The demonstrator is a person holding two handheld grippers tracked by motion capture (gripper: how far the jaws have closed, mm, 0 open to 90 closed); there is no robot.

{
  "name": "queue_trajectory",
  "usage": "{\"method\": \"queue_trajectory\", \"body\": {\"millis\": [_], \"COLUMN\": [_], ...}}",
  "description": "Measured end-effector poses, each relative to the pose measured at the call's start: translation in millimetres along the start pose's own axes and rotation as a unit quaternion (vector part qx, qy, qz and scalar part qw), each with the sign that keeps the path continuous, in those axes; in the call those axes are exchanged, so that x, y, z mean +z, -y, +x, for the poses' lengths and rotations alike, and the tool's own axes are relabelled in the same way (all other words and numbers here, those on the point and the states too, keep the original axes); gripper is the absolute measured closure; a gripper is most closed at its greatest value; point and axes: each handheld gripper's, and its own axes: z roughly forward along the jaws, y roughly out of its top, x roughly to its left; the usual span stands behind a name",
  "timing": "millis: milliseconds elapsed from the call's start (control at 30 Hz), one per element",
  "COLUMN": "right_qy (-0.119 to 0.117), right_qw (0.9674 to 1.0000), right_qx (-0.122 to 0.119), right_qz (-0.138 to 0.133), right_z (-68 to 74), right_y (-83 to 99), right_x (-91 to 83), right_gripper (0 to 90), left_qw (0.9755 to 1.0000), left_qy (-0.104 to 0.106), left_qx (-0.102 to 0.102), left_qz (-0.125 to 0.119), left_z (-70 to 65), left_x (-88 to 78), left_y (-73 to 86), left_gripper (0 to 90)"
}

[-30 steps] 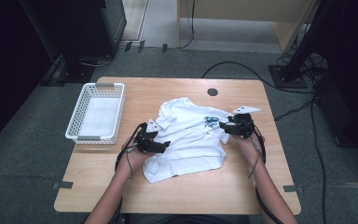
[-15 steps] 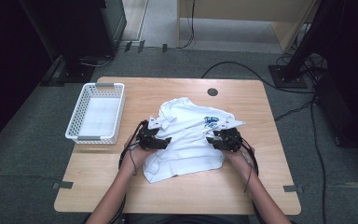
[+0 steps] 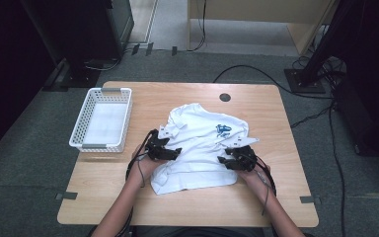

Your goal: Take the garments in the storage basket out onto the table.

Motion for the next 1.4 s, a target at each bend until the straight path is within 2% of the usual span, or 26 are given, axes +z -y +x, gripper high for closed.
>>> {"method": "queue_trajectory", "body": {"millis": [67, 267, 567, 667, 733, 833, 1000, 1100, 1233, 1400], "right_qy": [-0.003, -0.008, -0.015, -0.008, 0.0, 0.009, 0.04, 0.049, 0.052, 0.052], "right_qw": [1.0, 1.0, 0.9998, 0.9999, 0.9997, 0.9992, 0.9974, 0.9964, 0.9962, 0.9958], "right_qx": [-0.002, -0.003, -0.008, -0.009, -0.01, 0.001, 0.021, 0.042, 0.054, 0.067], "right_qz": [0.001, 0.002, 0.002, -0.009, -0.021, -0.038, -0.056, -0.055, -0.043, -0.035], "right_z": [2.1, 8.4, 19.7, 19.2, 15.7, 6.3, -15.9, -28.2, -38.4, -47.3], "right_y": [2.8, 11.4, 23.6, 22.3, 18.4, 10.7, -2.7, -5.5, -3.7, 3.7], "right_x": [-2.8, -10.9, -22.6, -24.8, -24.8, -22.4, -14.1, -8.1, -1.5, -2.3], "right_gripper": [52.1, 51.0, 50.3, 52.3, 54.4, 56.2, 58.7, 60.1, 60.4, 60.4], "left_qw": [1.0, 1.0, 0.9999, 0.9999, 0.9998, 0.9998, 0.9998, 0.9999, 0.9999, 1.0], "left_qy": [-0.001, -0.007, -0.007, -0.004, -0.006, -0.006, -0.005, -0.002, 0.002, 0.002], "left_qx": [-0.004, 0.004, 0.014, 0.013, 0.018, 0.021, 0.02, 0.013, 0.01, 0.009], "left_qz": [-0.006, 0.001, 0.006, 0.005, 0.006, 0.006, 0.006, 0.004, 0.003, 0.003], "left_z": [2.3, 6.8, 1.4, -0.5, -1.7, -3.5, -3.9, -3.2, -2.1, -1.9], "left_x": [0.7, 8.0, 9.2, 10.0, 9.6, 10.0, 9.6, 9.0, 8.3, 7.7], "left_y": [-4.3, -10.2, -2.3, 0.9, 0.6, -0.4, 0.8, 2.2, 3.6, 4.3], "left_gripper": [26.5, 26.5, 26.5, 26.5, 26.5, 26.5, 26.5, 26.5, 26.4, 26.5]}}
